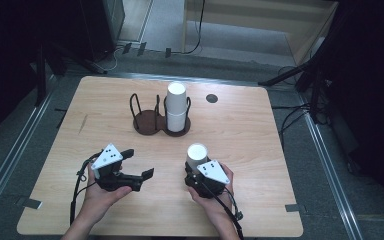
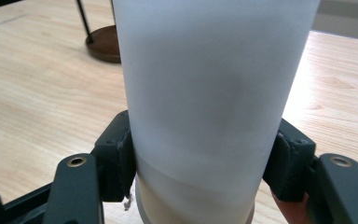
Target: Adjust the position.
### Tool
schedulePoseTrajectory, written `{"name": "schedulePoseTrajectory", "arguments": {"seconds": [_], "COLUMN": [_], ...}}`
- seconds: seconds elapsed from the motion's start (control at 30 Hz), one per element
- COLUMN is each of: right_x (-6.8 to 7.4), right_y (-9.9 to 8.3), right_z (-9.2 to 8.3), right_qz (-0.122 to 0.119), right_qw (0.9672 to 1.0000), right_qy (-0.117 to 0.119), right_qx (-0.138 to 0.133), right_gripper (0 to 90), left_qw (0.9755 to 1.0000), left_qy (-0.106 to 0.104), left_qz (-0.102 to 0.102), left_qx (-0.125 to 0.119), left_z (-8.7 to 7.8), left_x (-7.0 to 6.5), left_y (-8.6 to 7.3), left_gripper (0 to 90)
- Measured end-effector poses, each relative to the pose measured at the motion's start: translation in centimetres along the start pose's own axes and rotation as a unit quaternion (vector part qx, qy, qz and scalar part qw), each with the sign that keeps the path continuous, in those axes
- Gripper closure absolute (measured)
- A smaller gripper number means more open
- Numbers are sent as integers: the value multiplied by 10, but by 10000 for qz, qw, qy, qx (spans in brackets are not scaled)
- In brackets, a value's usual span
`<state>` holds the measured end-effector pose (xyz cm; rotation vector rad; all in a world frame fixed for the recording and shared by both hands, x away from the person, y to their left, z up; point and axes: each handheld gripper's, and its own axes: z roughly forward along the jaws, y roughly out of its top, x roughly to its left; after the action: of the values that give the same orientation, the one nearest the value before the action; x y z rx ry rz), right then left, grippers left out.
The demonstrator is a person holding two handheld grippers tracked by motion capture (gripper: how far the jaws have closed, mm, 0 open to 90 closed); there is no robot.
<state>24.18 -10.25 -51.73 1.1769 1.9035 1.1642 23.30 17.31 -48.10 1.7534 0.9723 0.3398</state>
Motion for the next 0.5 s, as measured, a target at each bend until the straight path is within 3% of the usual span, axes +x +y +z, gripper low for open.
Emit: {"name": "schedulePoseTrajectory", "arguments": {"seconds": [0.2, 0.5], "right_x": [13, 28], "right_y": [-3, -5], "right_z": [1, 0], "right_qz": [-94, -515], "right_qw": [9997, 9984], "right_qy": [203, 237], "right_qx": [20, 62], "right_gripper": [361, 369], "left_qw": [10000, 9988], "left_qy": [8, -339], "left_qz": [3, 247], "left_qx": [34, 233], "left_z": [4, 15], "left_x": [-3, -19], "left_y": [2, 4], "left_gripper": [64, 89]}}
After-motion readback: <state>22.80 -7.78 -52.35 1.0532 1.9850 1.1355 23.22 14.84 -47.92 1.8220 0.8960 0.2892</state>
